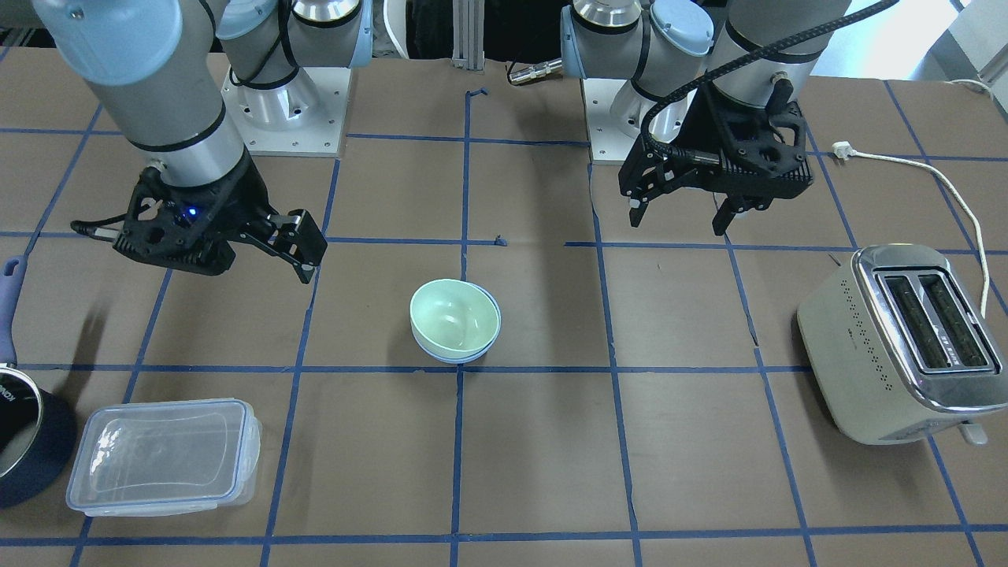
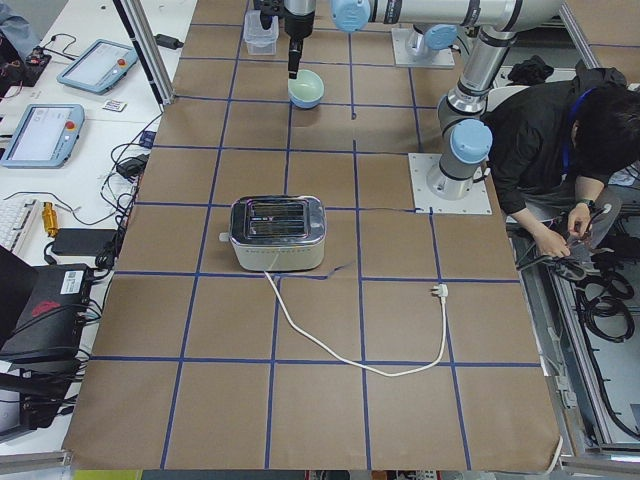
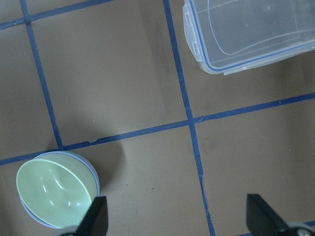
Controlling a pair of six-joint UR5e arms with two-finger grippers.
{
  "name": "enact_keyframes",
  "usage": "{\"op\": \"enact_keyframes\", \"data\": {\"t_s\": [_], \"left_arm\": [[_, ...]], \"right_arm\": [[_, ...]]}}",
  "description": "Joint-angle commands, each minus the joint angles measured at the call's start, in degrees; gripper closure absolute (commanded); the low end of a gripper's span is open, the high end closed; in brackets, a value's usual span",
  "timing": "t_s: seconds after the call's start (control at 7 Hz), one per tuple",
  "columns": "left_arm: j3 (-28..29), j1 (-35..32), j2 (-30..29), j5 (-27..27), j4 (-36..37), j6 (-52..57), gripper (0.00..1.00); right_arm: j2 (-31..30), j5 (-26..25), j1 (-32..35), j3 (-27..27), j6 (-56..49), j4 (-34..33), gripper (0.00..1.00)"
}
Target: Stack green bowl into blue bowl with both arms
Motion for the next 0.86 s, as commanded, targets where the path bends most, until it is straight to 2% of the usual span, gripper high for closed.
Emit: {"op": "enact_keyframes", "data": {"t_s": [0.0, 0.14, 0.29, 0.43, 0.71], "left_arm": [[0.1, 0.1, 0.5, 0.2, 0.0, 0.2, 0.00], [0.4, 0.0, 0.1, 0.1, 0.6, 0.1, 0.00], [-0.4, 0.0, 0.4, -0.6, 1.2, -0.2, 0.00], [-0.3, 0.0, 0.4, -0.6, 1.2, -0.2, 0.00], [-0.3, 0.0, 0.4, -1.1, 1.1, -2.4, 0.00]], "right_arm": [[-2.1, -0.3, -0.6, -0.1, 0.6, 0.9, 0.00], [-2.5, 0.0, -0.8, -0.1, -0.1, -2.5, 0.00], [-3.8, 0.5, -0.8, 0.3, -0.1, -2.3, 0.00], [-5.4, 0.1, -0.8, 0.2, -0.1, 3.9, 0.00], [-7.4, -0.2, -0.8, 0.0, -0.3, 8.3, 0.00]]}}
